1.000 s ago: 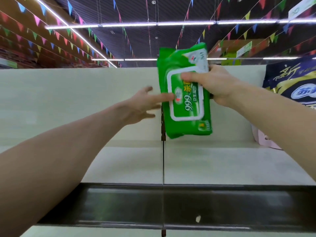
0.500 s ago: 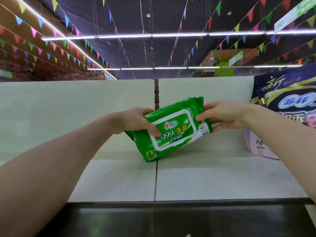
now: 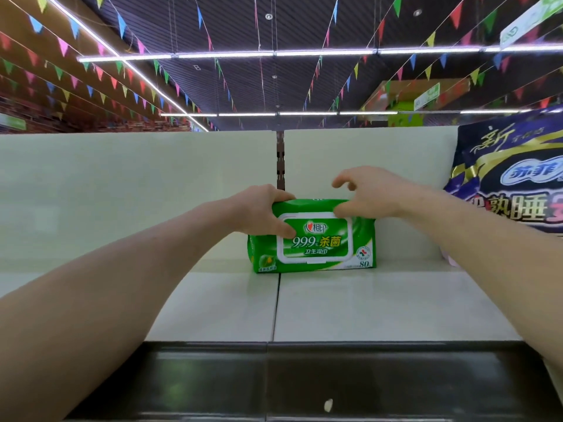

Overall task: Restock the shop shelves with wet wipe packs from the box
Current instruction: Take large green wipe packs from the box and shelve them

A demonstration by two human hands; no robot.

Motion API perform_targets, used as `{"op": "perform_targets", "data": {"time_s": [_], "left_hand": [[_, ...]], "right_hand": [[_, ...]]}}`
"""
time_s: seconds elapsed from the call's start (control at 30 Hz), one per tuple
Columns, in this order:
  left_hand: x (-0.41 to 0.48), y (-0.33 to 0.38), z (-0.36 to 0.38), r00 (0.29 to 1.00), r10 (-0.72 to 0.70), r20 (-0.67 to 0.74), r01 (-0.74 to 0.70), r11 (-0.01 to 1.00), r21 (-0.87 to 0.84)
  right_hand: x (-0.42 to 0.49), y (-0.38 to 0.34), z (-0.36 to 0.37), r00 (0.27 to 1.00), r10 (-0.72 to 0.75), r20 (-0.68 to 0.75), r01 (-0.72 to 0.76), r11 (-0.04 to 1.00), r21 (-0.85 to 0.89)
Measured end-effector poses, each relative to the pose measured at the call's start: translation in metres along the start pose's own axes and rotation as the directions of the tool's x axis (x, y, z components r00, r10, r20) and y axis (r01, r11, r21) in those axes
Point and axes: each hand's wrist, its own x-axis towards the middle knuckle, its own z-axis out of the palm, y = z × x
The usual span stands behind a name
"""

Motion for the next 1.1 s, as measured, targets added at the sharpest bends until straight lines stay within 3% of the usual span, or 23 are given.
{"op": "perform_targets", "data": {"time_s": [0.13, 0.37, 0.57, 0.83, 1.1], "left_hand": [[0.002, 0.0, -0.001, 1.0, -0.019, -0.002, 0.019, 0.994, 0.106], [0.008, -0.002, 0.002, 0.999, -0.033, 0.01, 0.029, 0.957, 0.289], [0.006, -0.006, 0.009, 0.982, 0.139, -0.126, -0.032, 0.788, 0.614], [0.003, -0.004, 0.013, 0.962, 0.244, -0.127, -0.102, 0.746, 0.659], [0.003, 0.015, 0.026, 0.964, 0.196, -0.18, 0.004, 0.664, 0.748]], "right_hand": [[-0.001, -0.017, 0.018, 0.995, -0.046, 0.086, 0.053, 0.994, -0.091], [0.001, -0.021, 0.038, 0.994, -0.111, -0.009, 0.101, 0.934, -0.343], [0.003, -0.022, 0.038, 0.992, -0.12, -0.026, 0.103, 0.927, -0.362], [0.002, -0.023, 0.04, 0.989, -0.147, -0.029, 0.126, 0.92, -0.372], [0.001, -0.023, 0.038, 0.99, -0.14, -0.033, 0.113, 0.898, -0.425]]}}
